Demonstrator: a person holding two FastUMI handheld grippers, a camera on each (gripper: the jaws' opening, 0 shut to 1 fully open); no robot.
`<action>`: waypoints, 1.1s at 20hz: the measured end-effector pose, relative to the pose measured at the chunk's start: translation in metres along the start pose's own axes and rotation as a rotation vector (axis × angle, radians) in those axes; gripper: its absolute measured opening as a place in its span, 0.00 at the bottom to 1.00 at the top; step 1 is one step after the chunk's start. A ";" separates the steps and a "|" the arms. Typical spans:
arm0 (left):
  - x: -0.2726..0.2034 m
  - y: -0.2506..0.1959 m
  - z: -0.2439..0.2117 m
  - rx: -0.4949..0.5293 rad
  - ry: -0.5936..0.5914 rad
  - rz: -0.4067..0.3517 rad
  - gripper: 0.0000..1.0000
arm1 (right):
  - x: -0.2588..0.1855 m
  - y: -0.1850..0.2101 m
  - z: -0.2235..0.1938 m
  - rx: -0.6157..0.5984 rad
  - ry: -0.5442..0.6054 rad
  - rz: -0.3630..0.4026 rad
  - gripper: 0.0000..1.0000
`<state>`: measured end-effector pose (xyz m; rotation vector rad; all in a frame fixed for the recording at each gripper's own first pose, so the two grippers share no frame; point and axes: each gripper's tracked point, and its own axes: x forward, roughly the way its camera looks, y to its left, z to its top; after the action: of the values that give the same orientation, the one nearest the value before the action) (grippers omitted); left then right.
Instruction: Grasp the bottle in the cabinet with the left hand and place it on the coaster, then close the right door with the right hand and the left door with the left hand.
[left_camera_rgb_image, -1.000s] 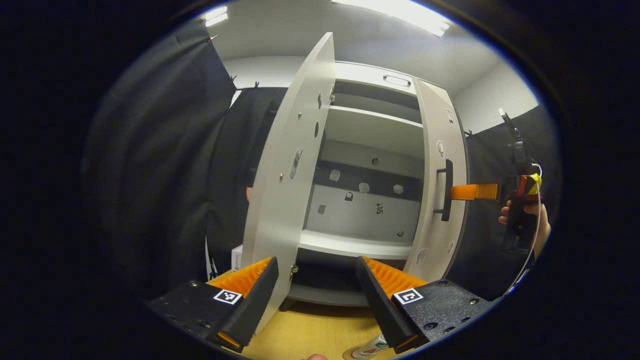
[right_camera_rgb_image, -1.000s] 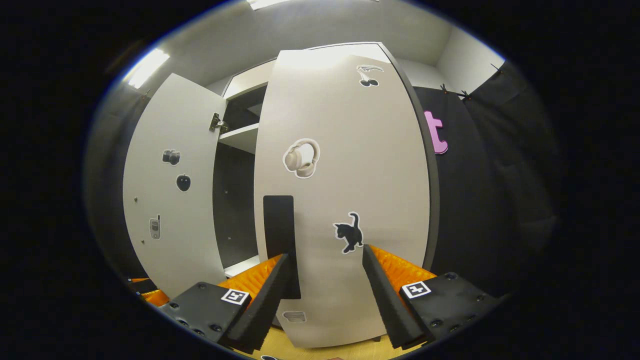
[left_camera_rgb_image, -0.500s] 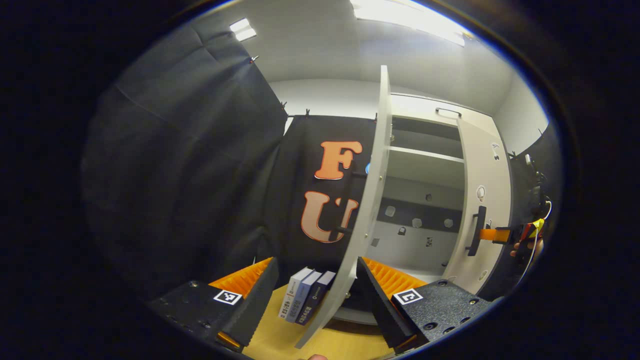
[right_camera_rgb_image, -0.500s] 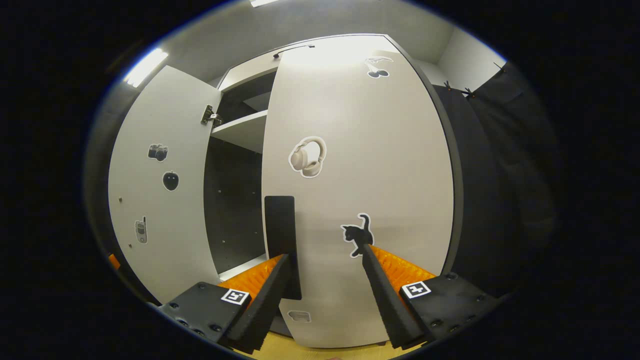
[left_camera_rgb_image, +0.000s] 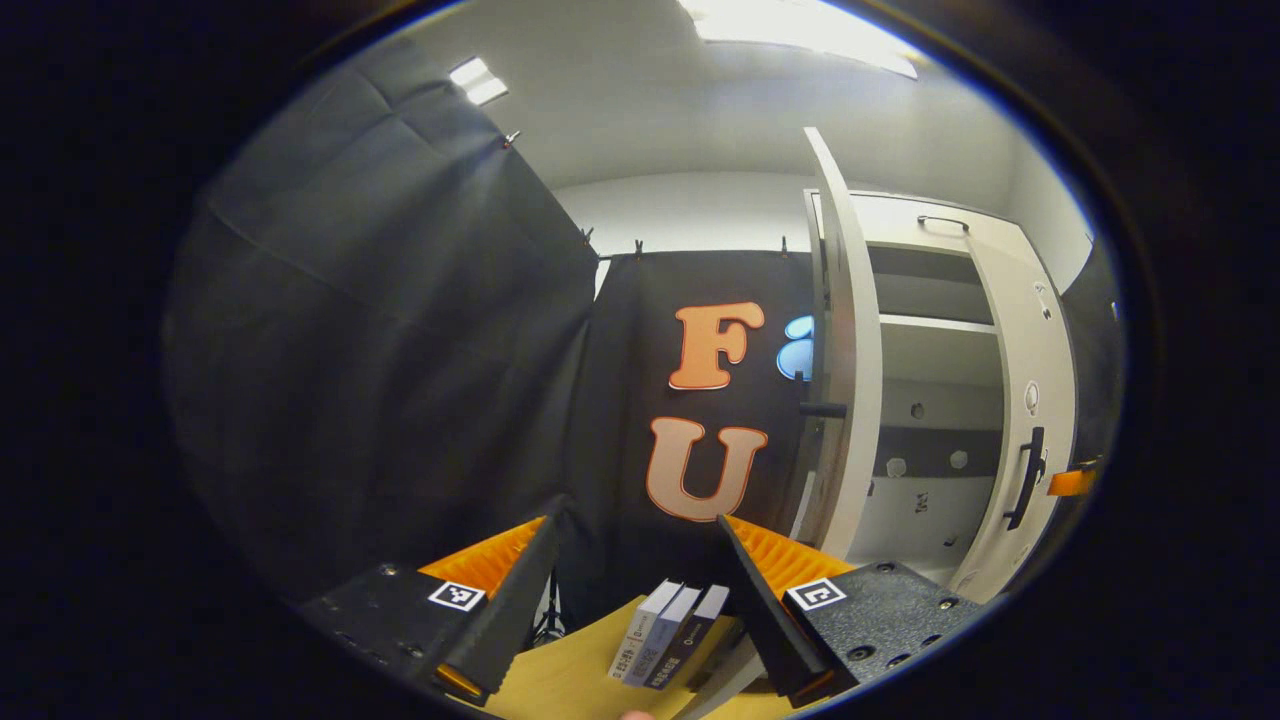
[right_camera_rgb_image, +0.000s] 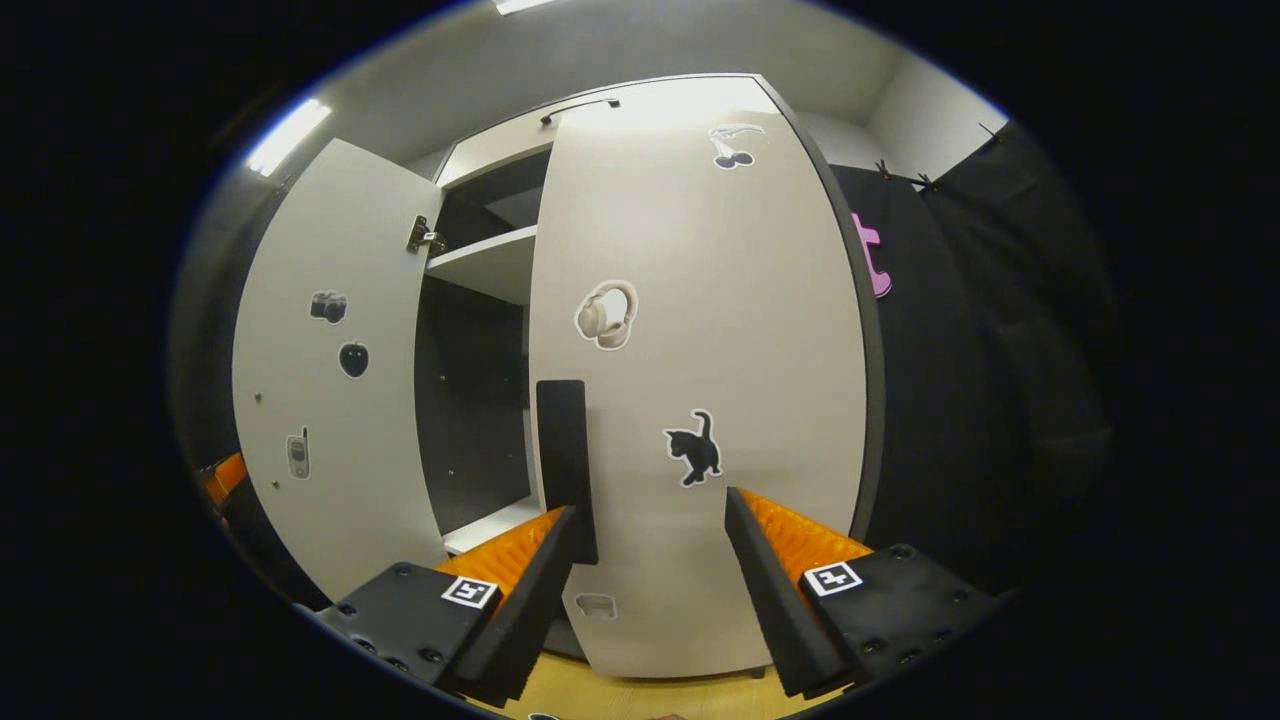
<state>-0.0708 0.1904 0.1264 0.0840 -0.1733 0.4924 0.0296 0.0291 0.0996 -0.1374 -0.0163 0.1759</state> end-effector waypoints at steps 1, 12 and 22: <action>0.009 -0.002 0.001 0.006 -0.003 -0.008 0.94 | -0.008 -0.004 -0.001 -0.008 0.001 -0.007 0.96; 0.023 -0.027 0.008 0.071 -0.004 -0.095 0.92 | -0.062 -0.041 -0.014 0.034 0.018 -0.098 0.96; 0.008 -0.050 0.024 0.053 -0.047 -0.133 0.92 | -0.080 -0.056 -0.012 0.042 0.008 -0.099 0.96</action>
<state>-0.0437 0.1476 0.1496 0.1585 -0.1997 0.3625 -0.0391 -0.0410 0.0953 -0.0947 -0.0111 0.0772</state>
